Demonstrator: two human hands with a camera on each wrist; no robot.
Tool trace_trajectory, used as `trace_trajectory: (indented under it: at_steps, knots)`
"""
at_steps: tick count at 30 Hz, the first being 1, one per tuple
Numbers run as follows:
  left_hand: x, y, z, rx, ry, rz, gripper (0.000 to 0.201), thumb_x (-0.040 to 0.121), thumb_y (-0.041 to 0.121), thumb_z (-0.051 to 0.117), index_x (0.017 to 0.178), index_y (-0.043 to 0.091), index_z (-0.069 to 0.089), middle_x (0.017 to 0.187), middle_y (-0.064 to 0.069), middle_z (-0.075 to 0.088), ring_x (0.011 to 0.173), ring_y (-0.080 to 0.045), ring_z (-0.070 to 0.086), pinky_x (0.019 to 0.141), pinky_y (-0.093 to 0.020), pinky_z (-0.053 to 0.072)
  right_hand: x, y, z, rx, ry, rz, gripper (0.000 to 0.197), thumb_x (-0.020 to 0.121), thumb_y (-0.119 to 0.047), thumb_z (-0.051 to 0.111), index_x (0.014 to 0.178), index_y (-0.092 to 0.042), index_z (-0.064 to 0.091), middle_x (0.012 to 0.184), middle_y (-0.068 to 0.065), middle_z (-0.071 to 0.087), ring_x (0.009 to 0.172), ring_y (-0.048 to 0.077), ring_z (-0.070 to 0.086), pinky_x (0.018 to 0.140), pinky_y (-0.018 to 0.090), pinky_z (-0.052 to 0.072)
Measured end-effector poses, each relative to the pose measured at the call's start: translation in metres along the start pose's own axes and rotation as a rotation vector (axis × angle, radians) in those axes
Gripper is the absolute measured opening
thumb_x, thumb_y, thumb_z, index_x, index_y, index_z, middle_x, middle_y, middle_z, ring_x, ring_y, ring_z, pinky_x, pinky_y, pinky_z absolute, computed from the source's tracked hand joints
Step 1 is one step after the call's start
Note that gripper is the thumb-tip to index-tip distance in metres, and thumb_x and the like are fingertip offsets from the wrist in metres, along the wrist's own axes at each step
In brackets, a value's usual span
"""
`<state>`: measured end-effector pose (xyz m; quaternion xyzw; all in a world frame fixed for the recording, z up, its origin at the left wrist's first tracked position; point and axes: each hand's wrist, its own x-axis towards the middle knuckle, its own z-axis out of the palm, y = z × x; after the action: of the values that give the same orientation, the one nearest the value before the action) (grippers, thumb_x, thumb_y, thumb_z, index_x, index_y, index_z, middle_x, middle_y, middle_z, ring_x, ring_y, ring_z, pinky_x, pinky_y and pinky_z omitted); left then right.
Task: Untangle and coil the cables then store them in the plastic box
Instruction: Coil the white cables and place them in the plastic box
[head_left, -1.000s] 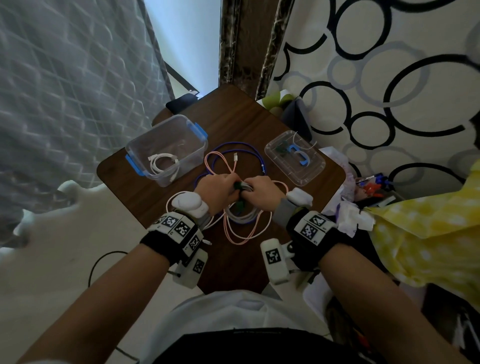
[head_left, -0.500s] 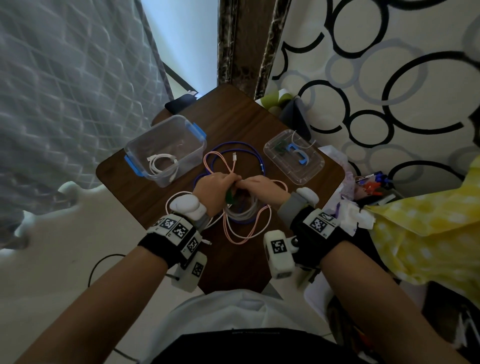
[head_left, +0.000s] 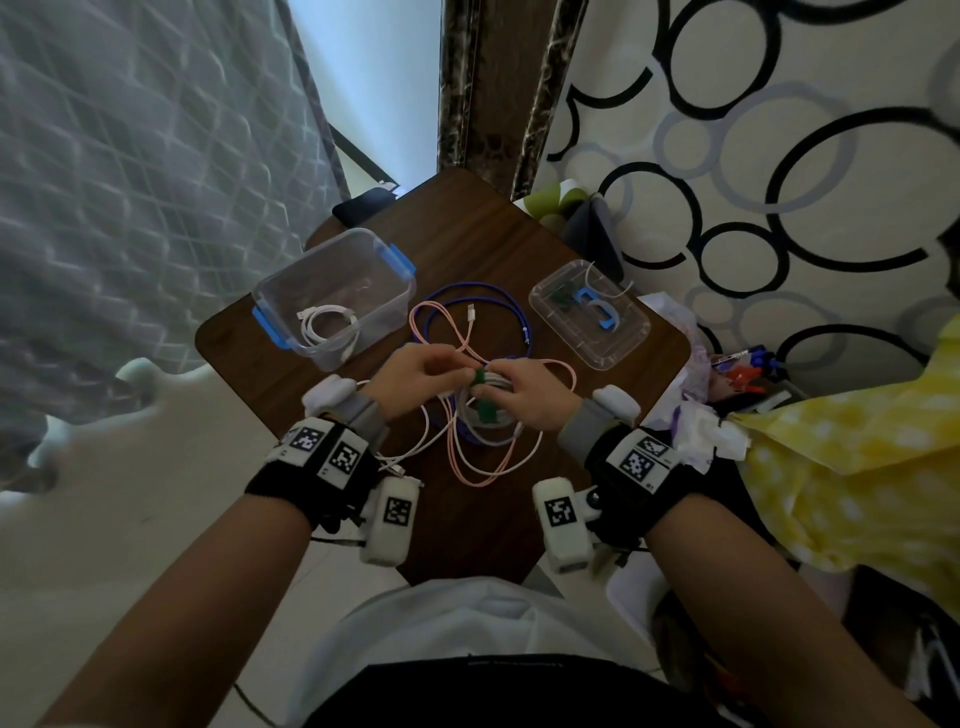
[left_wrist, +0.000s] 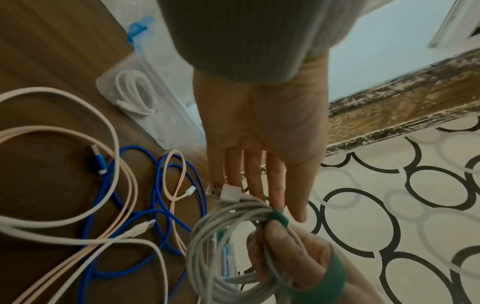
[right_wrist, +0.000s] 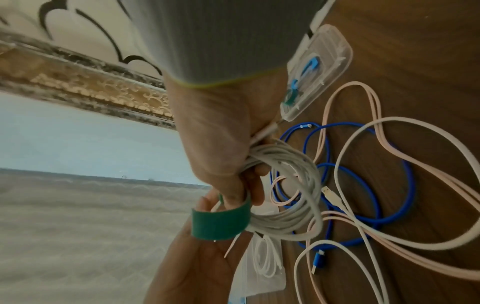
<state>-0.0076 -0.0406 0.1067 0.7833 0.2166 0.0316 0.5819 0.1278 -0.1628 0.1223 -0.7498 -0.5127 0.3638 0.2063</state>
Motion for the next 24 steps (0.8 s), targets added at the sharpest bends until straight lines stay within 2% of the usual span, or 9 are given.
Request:
trace_trajectory:
  at_steps: [3, 5, 8, 12, 14, 16, 19, 22, 24]
  knots:
    - [0.004, 0.004, -0.006, 0.039, -0.024, -0.01, 0.011, 0.085, 0.025, 0.064, 0.093, 0.033, 0.064, 0.095, 0.008, 0.068, 0.087, -0.004, 0.064, 0.085, -0.024, 0.05, 0.001, -0.004, 0.0, 0.005, 0.051, -0.01, 0.02, 0.089, -0.021, 0.059, 0.099, -0.003, 0.062, 0.085, 0.007, 0.06, 0.079, 0.018, 0.057, 0.072, 0.033, 0.044]
    - [0.007, 0.009, -0.008, 0.131, -0.042, -0.027, 0.013, 0.088, 0.027, 0.059, 0.1, 0.027, 0.063, 0.095, 0.005, 0.067, 0.085, -0.002, 0.061, 0.081, -0.02, 0.047, 0.002, -0.004, -0.002, 0.073, 0.039, 0.029, 0.019, 0.091, -0.019, 0.057, 0.099, -0.002, 0.062, 0.082, 0.006, 0.058, 0.076, 0.017, 0.054, 0.069, 0.032, 0.042]
    - [0.012, 0.015, -0.01, 0.287, -0.089, -0.03, 0.024, 0.093, 0.028, 0.05, 0.115, 0.022, 0.059, 0.09, 0.009, 0.06, 0.075, 0.005, 0.053, 0.067, -0.011, 0.038, -0.001, -0.006, -0.005, 0.325, 0.016, 0.136, 0.017, 0.094, -0.018, 0.05, 0.101, -0.004, 0.057, 0.081, 0.001, 0.057, 0.072, 0.013, 0.054, 0.068, 0.027, 0.045]
    - [0.008, 0.016, 0.001, 0.263, -0.16, -0.083, 0.025, 0.096, 0.025, 0.044, 0.118, 0.02, 0.056, 0.087, 0.011, 0.057, 0.072, 0.004, 0.051, 0.064, -0.01, 0.038, -0.017, -0.01, -0.005, 0.646, 0.083, 0.229, 0.024, 0.096, -0.007, 0.038, 0.12, -0.008, 0.041, 0.097, -0.002, 0.053, 0.08, 0.011, 0.059, 0.067, 0.017, 0.054]
    - [0.002, 0.013, 0.009, 0.158, -0.178, -0.103, 0.025, 0.097, 0.024, 0.042, 0.113, 0.015, 0.058, 0.077, 0.008, 0.055, 0.066, -0.001, 0.049, 0.064, -0.013, 0.038, -0.027, -0.01, -0.003, 0.69, 0.074, 0.216, 0.029, 0.095, -0.004, 0.039, 0.124, -0.008, 0.038, 0.101, 0.001, 0.054, 0.081, 0.013, 0.06, 0.066, 0.015, 0.054]
    - [-0.003, 0.012, 0.009, 0.043, -0.157, -0.143, 0.026, 0.098, 0.024, 0.04, 0.11, 0.012, 0.059, 0.076, 0.002, 0.054, 0.069, -0.012, 0.048, 0.068, -0.024, 0.039, -0.032, -0.009, -0.003, 0.724, 0.015, 0.13, 0.033, 0.092, 0.001, 0.044, 0.121, -0.013, 0.037, 0.106, 0.007, 0.058, 0.087, 0.014, 0.063, 0.076, 0.021, 0.055]
    - [-0.005, 0.011, 0.006, -0.021, -0.089, -0.196, 0.022, 0.098, 0.023, 0.039, 0.109, 0.013, 0.056, 0.078, 0.003, 0.054, 0.068, -0.01, 0.048, 0.065, -0.023, 0.039, -0.028, -0.007, -0.004, 0.484, -0.011, -0.043, 0.039, 0.086, -0.002, 0.059, 0.115, -0.021, 0.042, 0.105, 0.001, 0.058, 0.094, 0.007, 0.061, 0.081, 0.023, 0.052]
    - [-0.006, 0.009, 0.006, -0.068, -0.008, -0.238, 0.018, 0.096, 0.024, 0.044, 0.105, 0.014, 0.055, 0.079, 0.004, 0.054, 0.068, -0.007, 0.05, 0.065, -0.021, 0.041, -0.02, -0.008, 0.001, 0.155, 0.127, -0.203, 0.028, 0.086, -0.012, 0.062, 0.113, -0.012, 0.057, 0.107, 0.008, 0.057, 0.099, 0.017, 0.056, 0.088, 0.029, 0.046]
    - [-0.007, 0.007, 0.009, -0.111, 0.057, -0.259, 0.015, 0.095, 0.025, 0.047, 0.1, 0.014, 0.055, 0.08, 0.003, 0.056, 0.068, -0.007, 0.052, 0.066, -0.022, 0.041, -0.018, -0.006, 0.002, 0.11, 0.194, -0.266, 0.024, 0.086, -0.011, 0.061, 0.111, -0.008, 0.06, 0.106, 0.01, 0.058, 0.099, 0.019, 0.055, 0.088, 0.029, 0.045]
